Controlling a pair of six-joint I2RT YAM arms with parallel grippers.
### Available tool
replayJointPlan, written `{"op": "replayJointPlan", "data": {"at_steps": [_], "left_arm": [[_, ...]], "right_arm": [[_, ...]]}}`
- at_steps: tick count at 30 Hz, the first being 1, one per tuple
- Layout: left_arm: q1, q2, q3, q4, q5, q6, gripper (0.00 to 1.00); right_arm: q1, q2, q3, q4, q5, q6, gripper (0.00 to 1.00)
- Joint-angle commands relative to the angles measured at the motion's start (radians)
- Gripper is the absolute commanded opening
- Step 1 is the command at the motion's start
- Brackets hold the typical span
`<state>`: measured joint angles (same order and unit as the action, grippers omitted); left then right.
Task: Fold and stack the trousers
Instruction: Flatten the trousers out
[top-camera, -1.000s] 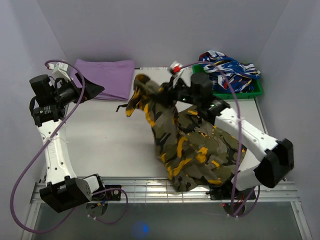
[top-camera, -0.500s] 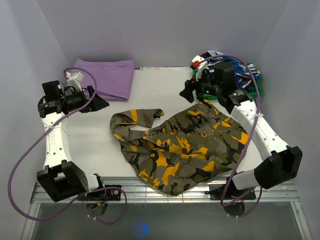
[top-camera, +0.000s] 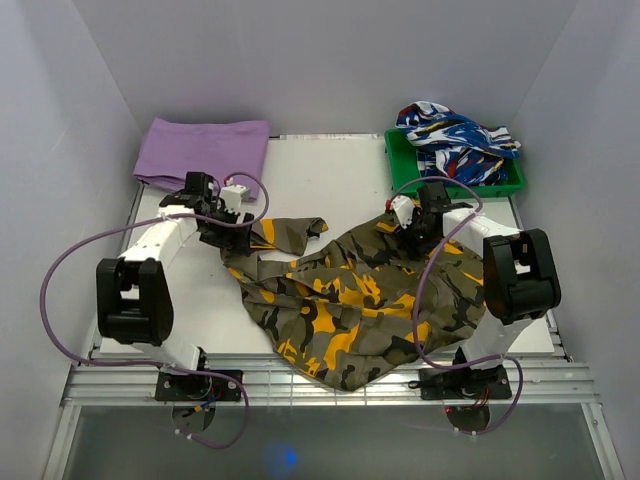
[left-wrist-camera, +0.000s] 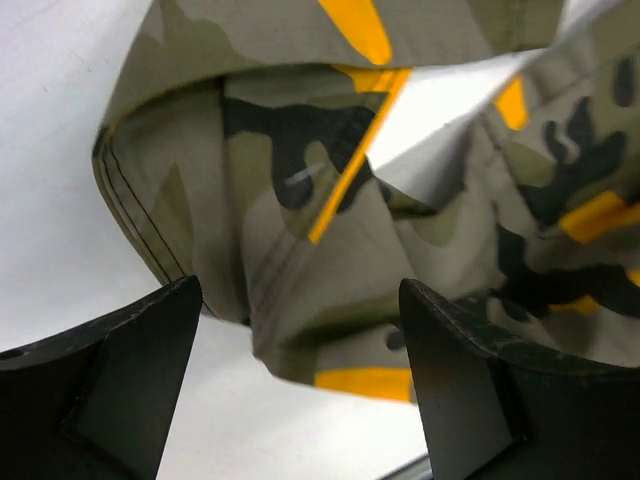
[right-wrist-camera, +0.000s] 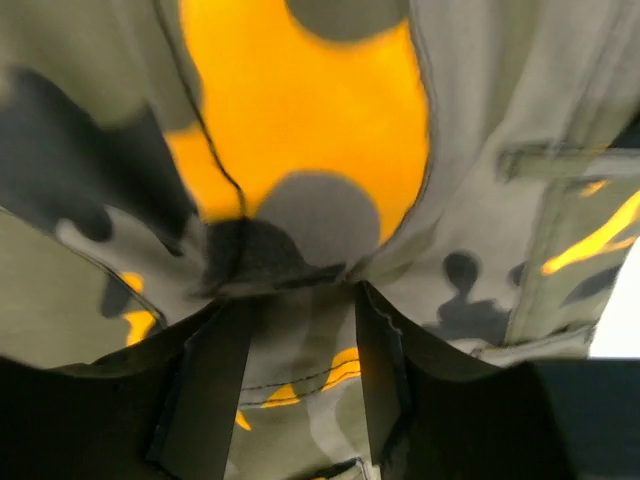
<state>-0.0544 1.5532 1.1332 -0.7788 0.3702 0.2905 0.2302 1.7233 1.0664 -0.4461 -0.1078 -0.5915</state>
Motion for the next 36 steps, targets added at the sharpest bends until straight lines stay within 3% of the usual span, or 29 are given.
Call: {"op": "replayJointPlan", "data": {"at_steps": [1,5,6,8,9,12,18,20,22,23,24,27,32,36], "left_arm": [[-0.030,0.068,0.048,0.081,-0.157,0.062,0.87],[-0.038,0.169,0.034,0.115,-0.301,0.085,0.64],[-0.036,0.189,0.030,0.113,-0.322,0.085,0.49],[-0.029,0.217,0.011,0.113,-0.355,0.070,0.33],[-0.022,0.211,0.005,0.102,-0.356,0.061,0.15],[0.008,0.139,-0.027,0.057,-0.329,0.012,0.00],[0.048,-0.119,-0.099,-0.089,-0.212,-0.076,0.02],[0.053,-0.206,-0.111,-0.125,-0.131,-0.082,0.28],[0.053,-0.249,-0.093,-0.158,-0.090,-0.088,0.52],[0.053,-0.268,-0.078,-0.165,-0.082,-0.088,0.69],[0.053,-0.290,-0.061,-0.168,-0.077,-0.094,0.72],[0.053,-0.262,0.037,-0.192,-0.004,-0.074,0.78],[0.053,-0.108,0.169,-0.157,0.015,0.009,0.78],[0.048,0.043,0.285,-0.112,0.018,0.018,0.78]], "right_arm": [[-0.026,0.007,-0.081,0.099,0.158,-0.053,0.49],[-0.107,0.028,-0.158,0.106,0.278,-0.060,0.43],[-0.124,0.025,-0.170,0.100,0.283,-0.060,0.43],[-0.175,-0.001,-0.209,0.069,0.283,-0.070,0.41],[-0.187,-0.017,-0.223,0.051,0.274,-0.080,0.40],[-0.216,-0.109,-0.267,-0.044,0.203,-0.096,0.36],[-0.201,-0.353,-0.247,-0.319,-0.120,-0.160,0.30],[-0.180,-0.416,-0.218,-0.433,-0.219,-0.204,0.31],[-0.173,-0.450,-0.154,-0.448,-0.243,-0.221,0.36],[-0.173,-0.455,-0.137,-0.418,-0.233,-0.203,0.39],[-0.173,-0.453,-0.097,-0.392,-0.227,-0.200,0.44],[-0.173,-0.397,-0.046,-0.297,-0.211,-0.200,0.54],[-0.170,-0.187,0.087,-0.209,-0.187,-0.199,0.63],[-0.163,-0.057,0.135,-0.079,-0.142,-0.208,0.64]]}}
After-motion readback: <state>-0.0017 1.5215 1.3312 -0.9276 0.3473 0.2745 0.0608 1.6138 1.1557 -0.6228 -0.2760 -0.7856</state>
